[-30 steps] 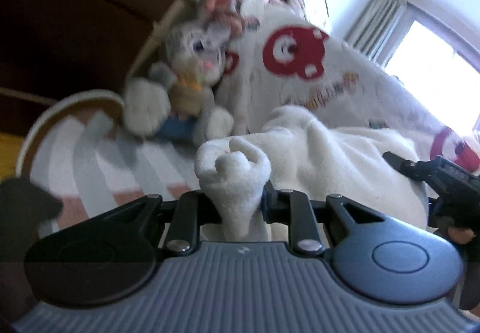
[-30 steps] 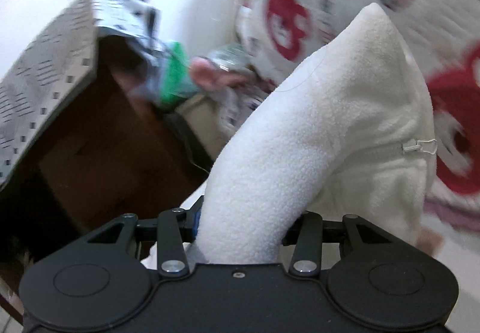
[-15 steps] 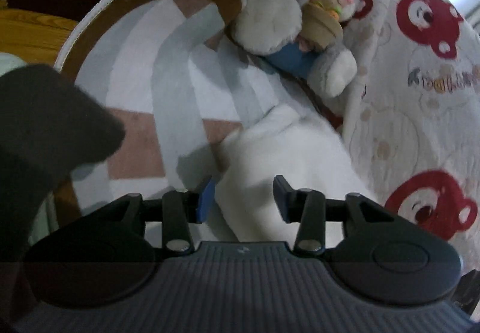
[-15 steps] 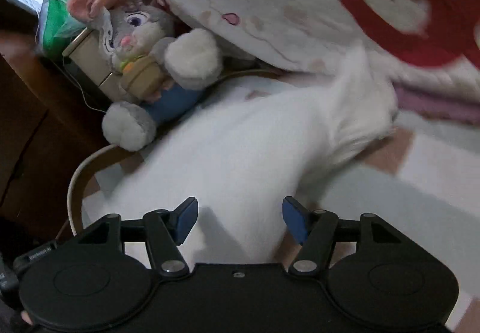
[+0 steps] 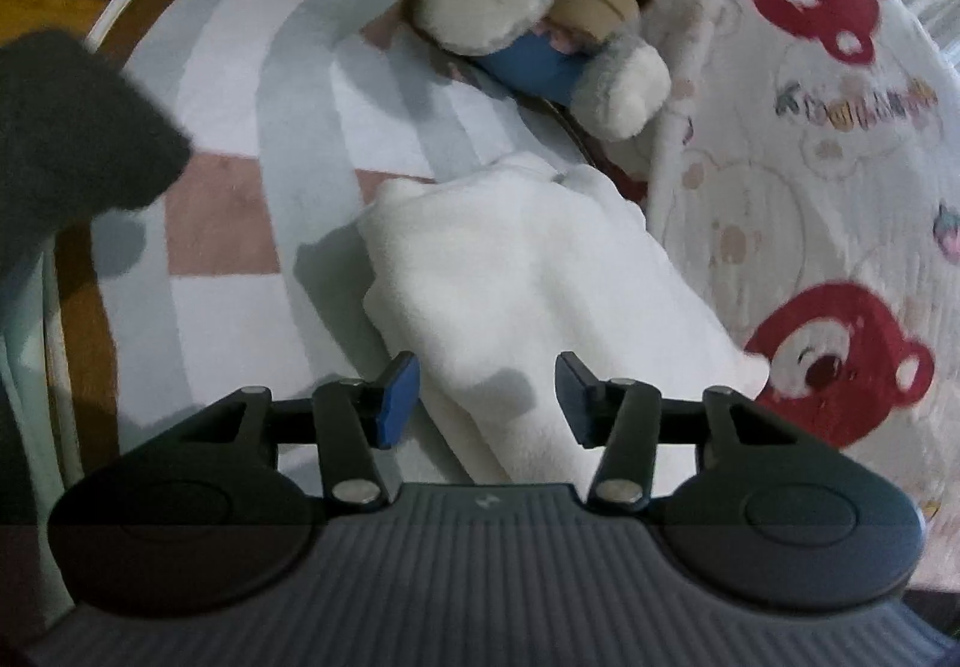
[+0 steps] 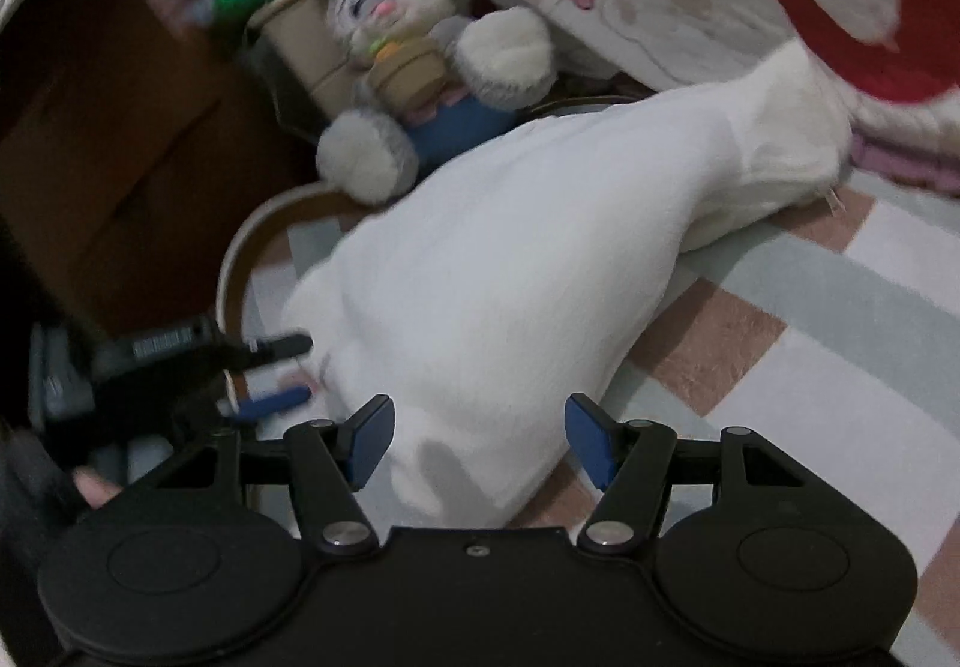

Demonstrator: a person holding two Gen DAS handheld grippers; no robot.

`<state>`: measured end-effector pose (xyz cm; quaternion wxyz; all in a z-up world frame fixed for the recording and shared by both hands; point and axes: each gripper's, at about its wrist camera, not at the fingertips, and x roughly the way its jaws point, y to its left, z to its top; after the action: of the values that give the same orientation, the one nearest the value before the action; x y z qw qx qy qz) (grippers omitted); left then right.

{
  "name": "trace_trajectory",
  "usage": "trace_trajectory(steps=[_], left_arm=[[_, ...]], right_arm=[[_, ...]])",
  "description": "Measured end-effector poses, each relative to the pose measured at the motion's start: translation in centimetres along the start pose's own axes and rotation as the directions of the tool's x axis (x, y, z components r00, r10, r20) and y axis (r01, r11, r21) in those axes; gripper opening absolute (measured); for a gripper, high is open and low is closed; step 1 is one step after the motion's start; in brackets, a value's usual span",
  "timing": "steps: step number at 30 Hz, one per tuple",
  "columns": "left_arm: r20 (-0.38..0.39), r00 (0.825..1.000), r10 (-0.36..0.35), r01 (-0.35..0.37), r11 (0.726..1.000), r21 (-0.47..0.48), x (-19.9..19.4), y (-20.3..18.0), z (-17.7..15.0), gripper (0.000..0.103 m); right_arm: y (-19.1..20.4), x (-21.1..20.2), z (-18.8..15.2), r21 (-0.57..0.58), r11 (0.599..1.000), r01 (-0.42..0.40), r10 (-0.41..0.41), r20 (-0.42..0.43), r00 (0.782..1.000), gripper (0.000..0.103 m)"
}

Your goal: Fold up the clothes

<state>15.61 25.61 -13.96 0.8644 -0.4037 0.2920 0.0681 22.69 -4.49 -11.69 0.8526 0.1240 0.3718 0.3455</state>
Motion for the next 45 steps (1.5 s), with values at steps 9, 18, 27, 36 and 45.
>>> trace_trajectory(steps=[9,18,27,36,45], left_arm=[[-0.070,0.996,0.054,-0.047,0.994,0.099,1.5,-1.4,-1.7,0.035],[-0.029,1.000,-0.008,0.015,0.969,0.248,0.2,-4.5,-1.7,0.030],[-0.101,0.984,0.148,-0.092,0.901,0.424,1.9,-7.3,-4.1,0.031],[-0.086,0.968,0.235,-0.160,0.846,0.508,1.5,-10.5,-5.7,0.054],[-0.107,0.956,0.273,-0.164,0.801,0.576,-2.2,-16.3,-11.1,0.082]], right_arm=[[-0.8,4.0,-0.6,0.060,0.998,0.012,-0.005,-0.120,0.993,0.074],[2.8,2.8,-0.6,0.149,0.989,0.014,-0.006,-0.056,0.998,0.032],[3.2,-2.0,-2.2,-0.342,0.934,0.103,-0.127,-0.050,0.991,0.033],[-1.2,-7.9,-0.8,-0.316,0.921,0.226,-0.225,0.039,0.973,0.047],[-0.5,-13.9,-1.9,-0.278,0.934,0.223,-0.200,0.109,0.974,0.061]])
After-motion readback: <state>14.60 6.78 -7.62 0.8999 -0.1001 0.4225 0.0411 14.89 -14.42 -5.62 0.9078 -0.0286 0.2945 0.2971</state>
